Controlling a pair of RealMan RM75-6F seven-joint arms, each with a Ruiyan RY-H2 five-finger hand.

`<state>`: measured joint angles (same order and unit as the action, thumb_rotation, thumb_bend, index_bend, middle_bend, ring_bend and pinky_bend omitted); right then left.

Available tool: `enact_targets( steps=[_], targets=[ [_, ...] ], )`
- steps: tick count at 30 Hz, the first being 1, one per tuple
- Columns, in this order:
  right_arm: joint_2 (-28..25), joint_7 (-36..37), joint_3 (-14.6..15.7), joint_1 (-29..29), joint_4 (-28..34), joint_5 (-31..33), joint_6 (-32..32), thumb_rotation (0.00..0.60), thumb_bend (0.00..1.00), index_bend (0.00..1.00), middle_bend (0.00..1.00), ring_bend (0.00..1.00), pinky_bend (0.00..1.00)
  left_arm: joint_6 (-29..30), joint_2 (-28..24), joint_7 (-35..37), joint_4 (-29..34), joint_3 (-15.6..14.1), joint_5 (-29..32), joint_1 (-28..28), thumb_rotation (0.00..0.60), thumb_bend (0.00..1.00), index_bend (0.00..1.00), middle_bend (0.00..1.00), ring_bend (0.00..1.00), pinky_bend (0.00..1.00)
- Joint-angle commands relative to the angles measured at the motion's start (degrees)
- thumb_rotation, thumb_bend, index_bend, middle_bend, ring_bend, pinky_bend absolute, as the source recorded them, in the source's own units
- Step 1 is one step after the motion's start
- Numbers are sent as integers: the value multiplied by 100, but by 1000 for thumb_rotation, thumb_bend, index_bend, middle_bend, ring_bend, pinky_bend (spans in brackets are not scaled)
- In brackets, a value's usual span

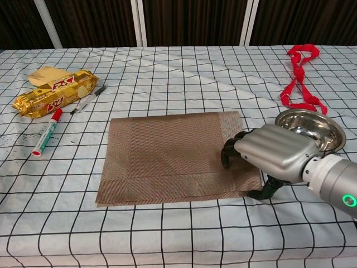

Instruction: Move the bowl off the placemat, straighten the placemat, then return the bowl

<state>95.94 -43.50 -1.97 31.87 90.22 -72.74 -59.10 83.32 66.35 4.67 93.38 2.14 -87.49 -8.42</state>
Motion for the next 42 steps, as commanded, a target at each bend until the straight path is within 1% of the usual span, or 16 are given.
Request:
enact_targets(
  steps=[1, 7, 10, 29, 42],
  targets=[
    [-8, 68, 4, 0, 15, -32, -25, 600, 269, 344, 217, 170, 263, -3, 1, -2, 1, -3, -2, 0, 600, 16, 0, 0, 0, 0],
    [-25, 179, 7, 4, 45, -104, -82, 600, 346, 344, 218, 170, 263, 4, -5, 8, 10, -4, -3, 5, 600, 16, 0, 0, 0, 0],
    [-37, 226, 10, 2, 74, -131, -115, 600, 364, 344, 218, 171, 263, 6, -7, 15, 9, -6, -9, 5, 600, 16, 0, 0, 0, 0],
    [-116, 32, -29, 61, 198, 15, -176, 600, 363, 344, 217, 170, 263, -17, -21, 25, 27, -10, -3, 0, 600, 16, 0, 0, 0, 0],
    [-11, -98, -47, 133, -24, 340, -70, 600, 360, 344, 217, 171, 263, -31, -30, 30, 42, -17, 2, 0, 600, 16, 0, 0, 0, 0]
  ],
)
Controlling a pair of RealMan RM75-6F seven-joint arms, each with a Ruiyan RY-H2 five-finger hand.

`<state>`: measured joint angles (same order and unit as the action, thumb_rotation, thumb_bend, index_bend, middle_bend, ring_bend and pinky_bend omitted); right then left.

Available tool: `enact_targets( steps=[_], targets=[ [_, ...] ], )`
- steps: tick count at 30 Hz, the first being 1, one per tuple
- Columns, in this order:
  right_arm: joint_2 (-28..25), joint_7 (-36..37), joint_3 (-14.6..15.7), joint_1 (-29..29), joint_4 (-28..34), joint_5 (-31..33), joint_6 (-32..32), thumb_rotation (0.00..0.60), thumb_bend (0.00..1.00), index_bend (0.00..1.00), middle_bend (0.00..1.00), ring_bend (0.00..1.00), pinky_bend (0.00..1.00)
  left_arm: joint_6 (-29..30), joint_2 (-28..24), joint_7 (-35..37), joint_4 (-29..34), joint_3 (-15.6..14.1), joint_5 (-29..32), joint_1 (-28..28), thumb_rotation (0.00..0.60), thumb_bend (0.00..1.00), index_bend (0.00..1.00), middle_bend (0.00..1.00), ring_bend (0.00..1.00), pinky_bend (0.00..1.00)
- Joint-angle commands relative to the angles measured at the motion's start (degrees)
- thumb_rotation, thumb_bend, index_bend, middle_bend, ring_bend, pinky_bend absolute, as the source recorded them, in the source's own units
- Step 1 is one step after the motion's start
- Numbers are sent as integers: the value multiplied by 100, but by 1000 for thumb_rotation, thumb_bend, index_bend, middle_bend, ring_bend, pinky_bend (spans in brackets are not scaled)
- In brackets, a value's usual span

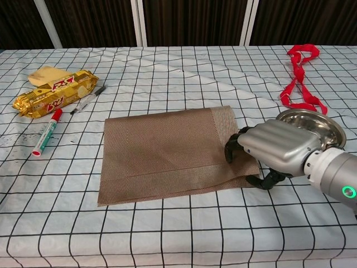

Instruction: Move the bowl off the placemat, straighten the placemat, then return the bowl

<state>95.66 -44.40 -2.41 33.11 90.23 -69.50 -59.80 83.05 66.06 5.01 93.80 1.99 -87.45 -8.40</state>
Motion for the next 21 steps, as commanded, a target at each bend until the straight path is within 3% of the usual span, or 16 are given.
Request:
enact_targets(
  steps=[1, 21],
  targets=[
    [26, -8, -3, 13, -39, 31, 1, 600, 360, 344, 218, 172, 263, -5, 1, -5, -3, -2, -2, -2, 600, 16, 0, 0, 0, 0],
    [-45, 676, 128, -84, 38, -527, -281, 600, 445, 514, 242, 179, 263, -4, 4, 7, 10, -18, -29, 0, 600, 16, 0, 0, 0, 0]
  ],
)
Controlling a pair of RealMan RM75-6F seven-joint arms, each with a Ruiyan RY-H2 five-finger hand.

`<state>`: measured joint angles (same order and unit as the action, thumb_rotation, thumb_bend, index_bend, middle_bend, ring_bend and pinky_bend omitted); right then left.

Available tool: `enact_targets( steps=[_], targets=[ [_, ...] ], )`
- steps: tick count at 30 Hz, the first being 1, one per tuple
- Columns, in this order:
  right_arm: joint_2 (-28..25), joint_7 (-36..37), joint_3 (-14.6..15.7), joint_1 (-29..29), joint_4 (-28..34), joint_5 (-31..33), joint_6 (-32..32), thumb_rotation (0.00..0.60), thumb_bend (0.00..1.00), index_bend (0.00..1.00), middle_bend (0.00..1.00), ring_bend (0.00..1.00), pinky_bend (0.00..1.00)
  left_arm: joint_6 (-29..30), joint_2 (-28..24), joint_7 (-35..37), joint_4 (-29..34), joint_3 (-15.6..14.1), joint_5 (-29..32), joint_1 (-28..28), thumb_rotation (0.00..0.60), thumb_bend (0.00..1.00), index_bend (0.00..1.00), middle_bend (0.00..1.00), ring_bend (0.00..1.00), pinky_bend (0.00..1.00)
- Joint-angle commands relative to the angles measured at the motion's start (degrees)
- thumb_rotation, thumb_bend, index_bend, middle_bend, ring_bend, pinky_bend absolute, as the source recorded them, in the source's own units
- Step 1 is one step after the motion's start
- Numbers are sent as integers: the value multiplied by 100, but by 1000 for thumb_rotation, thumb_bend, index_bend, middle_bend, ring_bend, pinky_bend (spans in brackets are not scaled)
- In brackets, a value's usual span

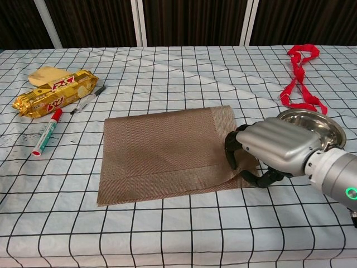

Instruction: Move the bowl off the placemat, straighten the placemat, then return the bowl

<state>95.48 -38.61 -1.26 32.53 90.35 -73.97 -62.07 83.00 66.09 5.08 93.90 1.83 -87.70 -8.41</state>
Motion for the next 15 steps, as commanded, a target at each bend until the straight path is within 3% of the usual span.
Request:
enact_targets(
  steps=[1, 15],
  targets=[
    [-28, 126, 13, -32, 22, -102, -68, 600, 446, 533, 242, 179, 263, 3, 1, 0, 2, -4, -7, 2, 600, 16, 0, 0, 0, 0],
    [108, 358, -80, -13, -319, -62, 27, 600, 506, 617, 248, 179, 263, 24, -14, 40, 16, -11, -23, 13, 600, 16, 0, 0, 0, 0]
  ],
)
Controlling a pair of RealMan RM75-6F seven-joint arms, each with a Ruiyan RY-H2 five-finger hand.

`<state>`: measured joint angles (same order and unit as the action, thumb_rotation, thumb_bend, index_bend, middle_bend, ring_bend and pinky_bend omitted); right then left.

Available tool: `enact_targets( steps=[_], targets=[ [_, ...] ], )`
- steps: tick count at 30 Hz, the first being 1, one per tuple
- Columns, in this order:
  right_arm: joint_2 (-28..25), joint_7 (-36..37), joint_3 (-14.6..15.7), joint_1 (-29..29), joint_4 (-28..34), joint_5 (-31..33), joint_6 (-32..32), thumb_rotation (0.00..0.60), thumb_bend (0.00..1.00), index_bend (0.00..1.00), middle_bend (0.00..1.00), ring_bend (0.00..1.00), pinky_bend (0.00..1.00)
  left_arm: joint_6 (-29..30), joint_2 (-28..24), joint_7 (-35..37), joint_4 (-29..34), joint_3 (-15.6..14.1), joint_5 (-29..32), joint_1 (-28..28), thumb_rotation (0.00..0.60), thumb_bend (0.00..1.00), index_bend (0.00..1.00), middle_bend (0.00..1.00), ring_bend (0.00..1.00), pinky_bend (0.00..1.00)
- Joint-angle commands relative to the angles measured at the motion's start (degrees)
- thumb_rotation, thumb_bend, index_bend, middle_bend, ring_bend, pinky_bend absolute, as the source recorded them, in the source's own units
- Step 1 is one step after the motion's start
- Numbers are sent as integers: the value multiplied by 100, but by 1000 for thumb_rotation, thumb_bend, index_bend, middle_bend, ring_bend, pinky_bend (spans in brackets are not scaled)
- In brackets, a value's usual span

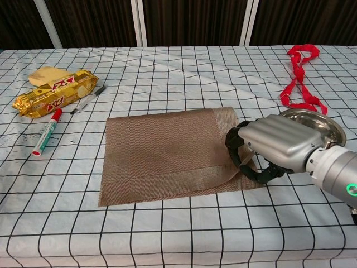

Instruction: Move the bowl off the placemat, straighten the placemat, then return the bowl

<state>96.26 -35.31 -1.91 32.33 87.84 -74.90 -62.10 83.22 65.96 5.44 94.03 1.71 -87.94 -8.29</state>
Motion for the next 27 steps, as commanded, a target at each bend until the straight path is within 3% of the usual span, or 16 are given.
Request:
enact_targets(
  steps=[1, 11, 15, 21, 27],
  targets=[
    [40, 36, -16, 7, -96, 35, 35, 600, 511, 621, 249, 179, 263, 4, -2, 8, 2, 3, 2, 1, 600, 16, 0, 0, 0, 0],
    [-78, 194, -16, -1, 243, -251, -114, 600, 536, 632, 250, 179, 263, -28, 7, -9, 2, -3, 3, -13, 600, 16, 0, 0, 0, 0],
    [-151, 282, -203, 63, 561, -176, -88, 600, 541, 634, 250, 179, 263, -30, 2, 5, 11, 1, 3, -17, 600, 16, 0, 0, 0, 0],
    [-161, 402, -942, 314, 1074, 774, 195, 600, 549, 649, 257, 179, 263, -23, -25, 73, 14, 26, 23, -21, 600, 16, 0, 0, 0, 0],
    [85, 438, -1834, 726, 1122, 2104, 321, 600, 556, 655, 260, 177, 263, -48, -45, 117, 29, 45, 53, -36, 600, 16, 0, 0, 0, 0]
  ],
)
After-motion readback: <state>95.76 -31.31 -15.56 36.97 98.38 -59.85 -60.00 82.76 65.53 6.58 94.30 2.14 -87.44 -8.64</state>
